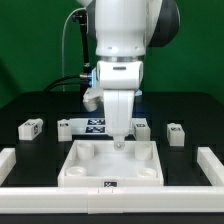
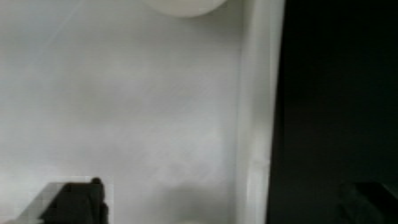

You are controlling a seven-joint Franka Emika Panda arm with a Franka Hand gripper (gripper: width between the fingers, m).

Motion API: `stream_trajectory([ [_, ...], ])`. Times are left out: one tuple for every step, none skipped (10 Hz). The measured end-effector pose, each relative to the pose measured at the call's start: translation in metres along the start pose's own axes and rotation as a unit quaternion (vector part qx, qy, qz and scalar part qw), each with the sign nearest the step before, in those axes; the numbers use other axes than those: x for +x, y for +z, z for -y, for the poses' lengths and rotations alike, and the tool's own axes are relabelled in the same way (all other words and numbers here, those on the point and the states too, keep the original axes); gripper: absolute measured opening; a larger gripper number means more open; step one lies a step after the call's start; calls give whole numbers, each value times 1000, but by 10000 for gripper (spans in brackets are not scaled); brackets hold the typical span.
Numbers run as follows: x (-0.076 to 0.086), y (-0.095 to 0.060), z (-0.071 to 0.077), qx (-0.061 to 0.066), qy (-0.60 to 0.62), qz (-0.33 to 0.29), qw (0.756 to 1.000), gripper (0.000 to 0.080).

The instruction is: Assemble one leg

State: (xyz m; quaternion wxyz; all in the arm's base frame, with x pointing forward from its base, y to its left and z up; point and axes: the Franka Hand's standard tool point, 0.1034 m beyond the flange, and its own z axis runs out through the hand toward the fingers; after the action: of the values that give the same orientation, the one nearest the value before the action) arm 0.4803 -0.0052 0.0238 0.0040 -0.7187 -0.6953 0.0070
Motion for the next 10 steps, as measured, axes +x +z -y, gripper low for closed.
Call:
stream_trajectory([
  [-3,8,1,6,-4,-1,1000,650],
  [-8,15,4,12,1,-2,1000,650],
  [-10,17,5,15,4,-2,1000,650],
  [-10,17,5,15,7,-2,1000,650],
  [-10,17,5,15,7,-2,1000,536],
  [-10,17,5,15,7,-2,1000,536],
  [-10,17,5,15,7,-2,1000,345],
  [-10,17,5,15,7,-2,1000,174],
  [-10,17,6,15,7,-2,1000,174],
  [-10,16,4,12,8,-3,1000,54],
])
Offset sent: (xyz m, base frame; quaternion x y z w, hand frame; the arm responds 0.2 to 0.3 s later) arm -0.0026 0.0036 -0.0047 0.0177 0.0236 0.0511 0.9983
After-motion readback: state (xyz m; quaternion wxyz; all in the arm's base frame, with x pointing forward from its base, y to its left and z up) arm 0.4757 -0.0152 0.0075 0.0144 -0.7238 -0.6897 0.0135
